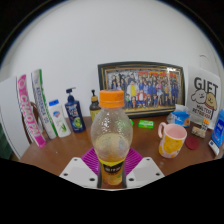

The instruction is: Pour water

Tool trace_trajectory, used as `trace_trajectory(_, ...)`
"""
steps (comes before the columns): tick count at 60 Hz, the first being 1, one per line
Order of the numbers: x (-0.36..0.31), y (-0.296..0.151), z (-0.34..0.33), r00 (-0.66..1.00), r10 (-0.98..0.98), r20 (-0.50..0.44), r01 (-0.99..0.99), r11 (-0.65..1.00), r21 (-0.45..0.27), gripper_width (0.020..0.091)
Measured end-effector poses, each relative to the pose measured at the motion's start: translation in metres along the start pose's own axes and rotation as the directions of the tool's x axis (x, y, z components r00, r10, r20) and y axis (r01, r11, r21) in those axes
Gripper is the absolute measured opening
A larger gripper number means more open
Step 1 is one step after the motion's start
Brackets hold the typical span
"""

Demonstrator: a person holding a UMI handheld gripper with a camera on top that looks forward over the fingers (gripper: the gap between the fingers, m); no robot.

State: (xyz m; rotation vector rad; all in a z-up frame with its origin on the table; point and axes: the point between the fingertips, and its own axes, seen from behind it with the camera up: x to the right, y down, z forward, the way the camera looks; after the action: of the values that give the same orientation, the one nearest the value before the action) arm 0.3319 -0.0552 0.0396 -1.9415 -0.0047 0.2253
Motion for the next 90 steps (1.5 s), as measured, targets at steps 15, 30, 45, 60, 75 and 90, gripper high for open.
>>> trace_trajectory(15, -0.01, -0.107, 0.009, 0.818, 0.526, 0.231, -0.549, 0.835, 0.043, 0.027)
trace_trajectory(30, 0.042, -0.156, 0.034, 0.152, 0.913, 0.379, -0.974, 0.204, -0.102, 0.0271)
trace_trajectory(45, 0.093, -0.136, 0.064, -0.367, 0.857, 0.363, -0.926, -0.301, -0.227, 0.0271)
trace_trajectory(60, 0.09, -0.124, 0.071, -0.343, 0.887, 0.31, -0.928, -0.27, -0.255, 0.027)
trace_trajectory(75, 0.095, -0.154, 0.049, 0.142, 0.941, 0.306, -0.973, 0.189, -0.131, 0.0271)
trace_trajectory(90, 0.193, -0.214, 0.004, 0.818, 0.556, 0.145, -0.574, 0.787, 0.226, 0.0271)
